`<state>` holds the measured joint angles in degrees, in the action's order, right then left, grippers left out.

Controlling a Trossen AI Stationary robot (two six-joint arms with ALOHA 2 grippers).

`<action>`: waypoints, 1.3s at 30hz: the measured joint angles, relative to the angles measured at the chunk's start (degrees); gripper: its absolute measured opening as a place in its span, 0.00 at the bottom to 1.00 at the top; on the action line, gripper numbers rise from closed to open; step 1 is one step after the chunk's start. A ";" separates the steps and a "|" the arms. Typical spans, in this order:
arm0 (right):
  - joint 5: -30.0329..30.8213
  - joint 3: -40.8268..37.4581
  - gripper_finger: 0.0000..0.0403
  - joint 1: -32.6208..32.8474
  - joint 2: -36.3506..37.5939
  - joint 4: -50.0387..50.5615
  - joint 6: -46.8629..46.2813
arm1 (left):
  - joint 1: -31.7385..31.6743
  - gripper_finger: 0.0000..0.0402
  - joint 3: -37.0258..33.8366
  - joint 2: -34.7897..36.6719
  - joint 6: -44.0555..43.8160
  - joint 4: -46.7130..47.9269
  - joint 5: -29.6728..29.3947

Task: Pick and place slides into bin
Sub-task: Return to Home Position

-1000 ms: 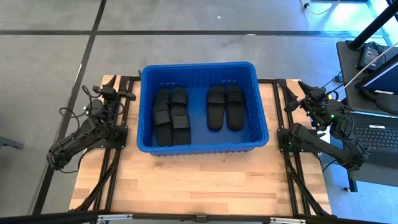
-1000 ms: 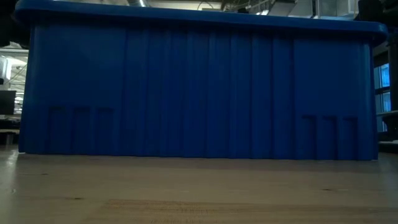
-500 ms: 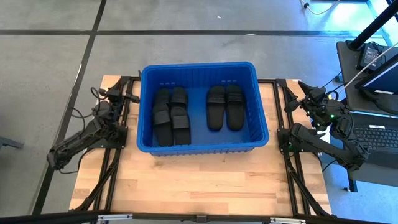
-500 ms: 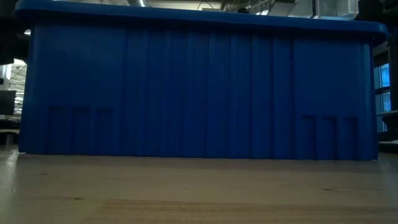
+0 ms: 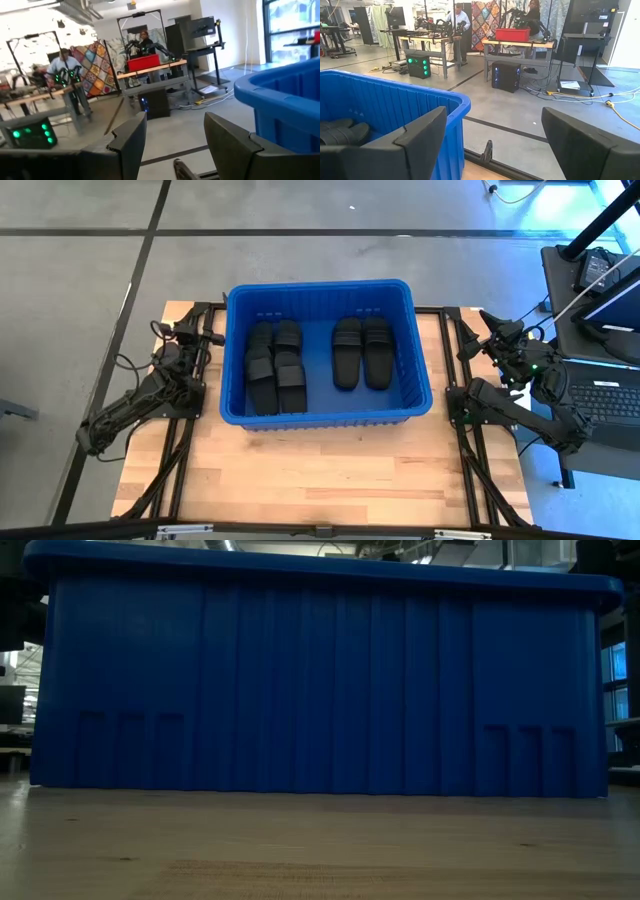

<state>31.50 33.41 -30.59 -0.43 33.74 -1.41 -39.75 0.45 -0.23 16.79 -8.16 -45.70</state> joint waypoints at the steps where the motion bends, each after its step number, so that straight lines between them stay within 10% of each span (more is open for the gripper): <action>1: 0.01 0.00 0.81 0.02 0.00 0.00 0.00 | 0.00 0.48 0.00 0.00 1.07 0.00 -0.01; 27: 0.01 -0.69 0.81 0.01 0.24 -0.65 0.55 | 0.00 0.48 0.00 -0.02 3.22 0.00 -0.06; 39: 5.27 -15.87 0.81 0.00 0.26 -22.36 4.60 | 0.00 0.48 0.00 -0.02 3.20 0.00 -0.06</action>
<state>36.77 17.53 -30.59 -0.16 11.38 3.19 -39.75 0.45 -0.25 19.99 -8.16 -45.76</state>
